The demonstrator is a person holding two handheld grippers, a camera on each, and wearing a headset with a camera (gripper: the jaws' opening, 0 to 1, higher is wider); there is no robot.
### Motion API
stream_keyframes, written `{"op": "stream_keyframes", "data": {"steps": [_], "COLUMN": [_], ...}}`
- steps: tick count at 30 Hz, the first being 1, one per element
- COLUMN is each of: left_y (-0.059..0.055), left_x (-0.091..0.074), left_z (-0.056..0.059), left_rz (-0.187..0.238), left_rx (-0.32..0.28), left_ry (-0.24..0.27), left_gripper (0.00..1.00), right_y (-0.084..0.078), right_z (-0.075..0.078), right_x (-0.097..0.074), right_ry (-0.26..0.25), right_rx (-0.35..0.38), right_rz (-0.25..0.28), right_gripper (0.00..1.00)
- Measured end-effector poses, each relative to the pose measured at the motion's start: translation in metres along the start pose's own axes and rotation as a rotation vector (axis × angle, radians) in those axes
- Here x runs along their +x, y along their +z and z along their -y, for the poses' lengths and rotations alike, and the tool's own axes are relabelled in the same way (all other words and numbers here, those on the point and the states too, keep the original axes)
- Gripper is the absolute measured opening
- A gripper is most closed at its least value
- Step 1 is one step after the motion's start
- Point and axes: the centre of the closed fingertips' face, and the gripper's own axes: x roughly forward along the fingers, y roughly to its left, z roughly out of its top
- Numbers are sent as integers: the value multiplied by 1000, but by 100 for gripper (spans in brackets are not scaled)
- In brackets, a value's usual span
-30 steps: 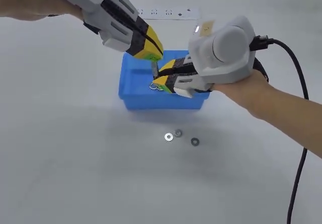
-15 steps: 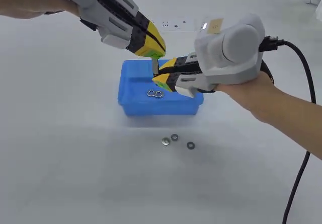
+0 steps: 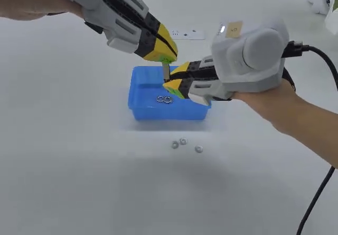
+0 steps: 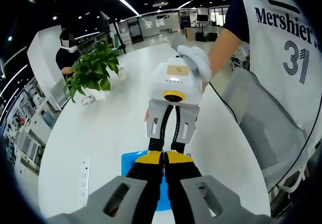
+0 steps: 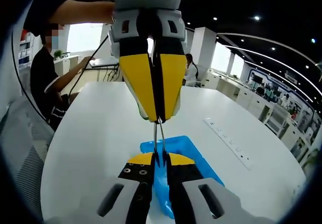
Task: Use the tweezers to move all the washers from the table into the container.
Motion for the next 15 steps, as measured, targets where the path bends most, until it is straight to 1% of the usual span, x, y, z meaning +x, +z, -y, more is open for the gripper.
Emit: {"op": "stream_keyframes", "data": {"steps": [2, 9, 15], "left_y": [1, 4, 2], "left_x": [1, 7, 15], "left_z": [5, 28, 46], "left_rz": [1, 6, 20], "left_rx": [-1, -18, -43], "left_ry": [0, -12, -17], "left_gripper": [5, 5, 5], "right_y": [0, -8, -19], "right_z": [-6, -29, -48], "right_x": [-4, -14, -18], "right_ry": [4, 21, 37], "right_rx": [-3, -7, 0], "right_rz": [-5, -19, -38], "right_gripper": [10, 10, 10]}}
